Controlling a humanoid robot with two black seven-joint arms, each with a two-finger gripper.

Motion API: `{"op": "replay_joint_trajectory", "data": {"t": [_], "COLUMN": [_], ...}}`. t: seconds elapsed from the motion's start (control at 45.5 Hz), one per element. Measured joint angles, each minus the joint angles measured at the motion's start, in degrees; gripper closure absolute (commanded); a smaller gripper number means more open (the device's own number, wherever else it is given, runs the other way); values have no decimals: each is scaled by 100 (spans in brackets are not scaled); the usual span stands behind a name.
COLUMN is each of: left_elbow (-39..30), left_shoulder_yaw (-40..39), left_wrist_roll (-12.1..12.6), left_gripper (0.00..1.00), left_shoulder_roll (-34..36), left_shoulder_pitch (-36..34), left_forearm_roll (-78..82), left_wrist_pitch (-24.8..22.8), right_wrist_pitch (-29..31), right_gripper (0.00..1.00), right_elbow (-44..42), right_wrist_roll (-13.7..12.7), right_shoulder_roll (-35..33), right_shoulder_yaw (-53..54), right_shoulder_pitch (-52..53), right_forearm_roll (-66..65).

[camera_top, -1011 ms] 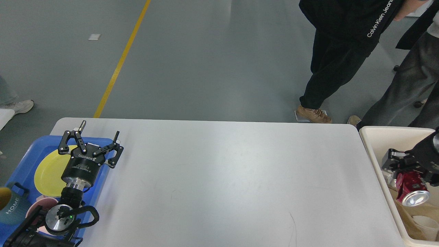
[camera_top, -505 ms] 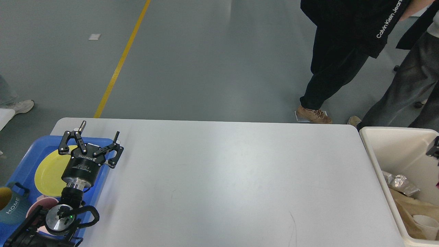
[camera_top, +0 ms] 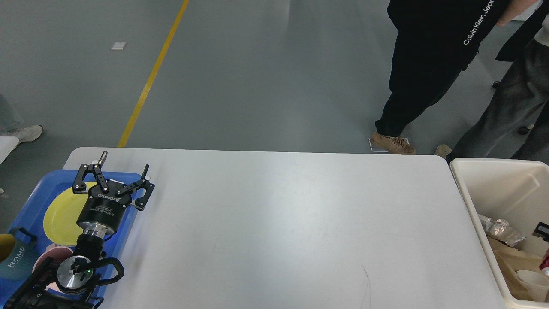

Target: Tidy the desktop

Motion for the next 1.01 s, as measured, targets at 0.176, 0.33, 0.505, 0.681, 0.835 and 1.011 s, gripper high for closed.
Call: {"op": "replay_joint_trajectory", "data": {"t": [0.176, 0.33, 0.505, 0.681, 0.835, 1.011], "left_elbow": [0, 0, 0, 0, 0, 0], "left_shoulder_yaw": [0, 0, 0, 0, 0, 0], "left_wrist_roll": [0, 0, 0, 0, 0, 0], "left_gripper": [3, 4, 3, 3, 3, 3], "left_shoulder_roll": [0, 0, -2, -2, -2, -1], "left_shoulder_pitch": [-2, -6, -4, -3, -3, 1], "left_forearm_roll": [0, 0, 0, 0, 0, 0], "left_wrist_pitch": [0, 0, 0, 0, 0, 0], "right_wrist_pitch": [-1072, -1512, -1650, -1660, -1665, -1697], "right_gripper": [100, 100, 100, 100, 100, 18], "right_elbow": [-555, -591, -592, -593, -593, -594], "right_wrist_roll": [-14, -99, -146, -206, -212, -212], "right_shoulder_roll": [777, 1018, 1039, 1023, 1039, 1052], "right_shoulder_yaw": [433, 507, 755, 798, 798, 799], "right_shoulder_pitch": [-827, -944, -986, -1115, -1211, -1251], "right_forearm_roll": [15, 25, 28, 28, 19, 19]}}
